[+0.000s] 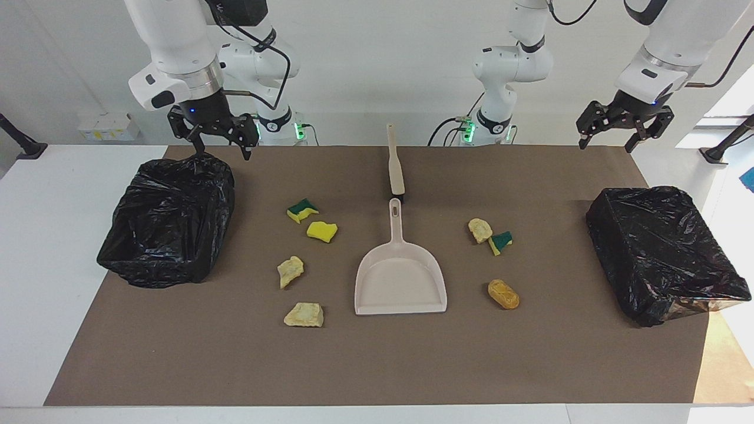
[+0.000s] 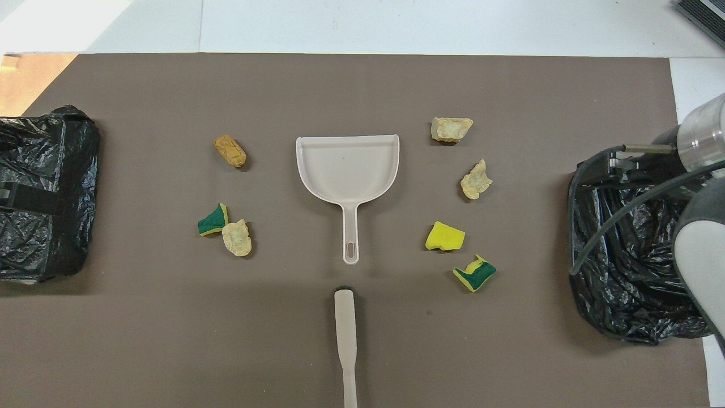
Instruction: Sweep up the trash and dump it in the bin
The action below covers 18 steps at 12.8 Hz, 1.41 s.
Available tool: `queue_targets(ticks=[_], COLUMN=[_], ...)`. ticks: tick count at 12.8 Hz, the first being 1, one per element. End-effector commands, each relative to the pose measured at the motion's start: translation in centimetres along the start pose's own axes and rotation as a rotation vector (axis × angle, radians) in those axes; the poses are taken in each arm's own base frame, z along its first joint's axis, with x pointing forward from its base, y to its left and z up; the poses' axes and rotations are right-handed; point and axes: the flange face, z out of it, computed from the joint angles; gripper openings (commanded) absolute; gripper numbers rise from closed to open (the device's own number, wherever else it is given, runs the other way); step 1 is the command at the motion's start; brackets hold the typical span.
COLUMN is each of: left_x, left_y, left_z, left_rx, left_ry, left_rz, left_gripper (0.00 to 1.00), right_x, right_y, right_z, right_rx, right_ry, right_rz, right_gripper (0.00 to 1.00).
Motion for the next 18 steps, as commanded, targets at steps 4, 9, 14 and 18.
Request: queue_targets(ticks=[4,9,14,18], left_x=[-1.0,-1.1,-1.1,-0.9], left_y=[-0.3,-0.3,-0.1,1.1], left_z=[0.3,0.4,0.6,1.1], left_rx=[0.011,0.010,0.007,-0.039], left_ry=[-0.019,-0.027,-0.033,-0.027], left_rz=[0.004,0.010,0.013,0.024], left_gripper=[1.00,1.00,1.00,1.00], right_x=[-0.8,-0.7,-0.7,-0.7], right_y=[0.6,1.4,1.1,1.1], right_z=[0.0,0.2,0.2,0.2], right_rx=[0.014,0.016,0.062,0.063], right_ry=[-0.004,-0.002,-0.007,-0.006], right_rz=[0.016,0.027,0.030,0.025], right_gripper=[1.00,1.00,1.00,1.00])
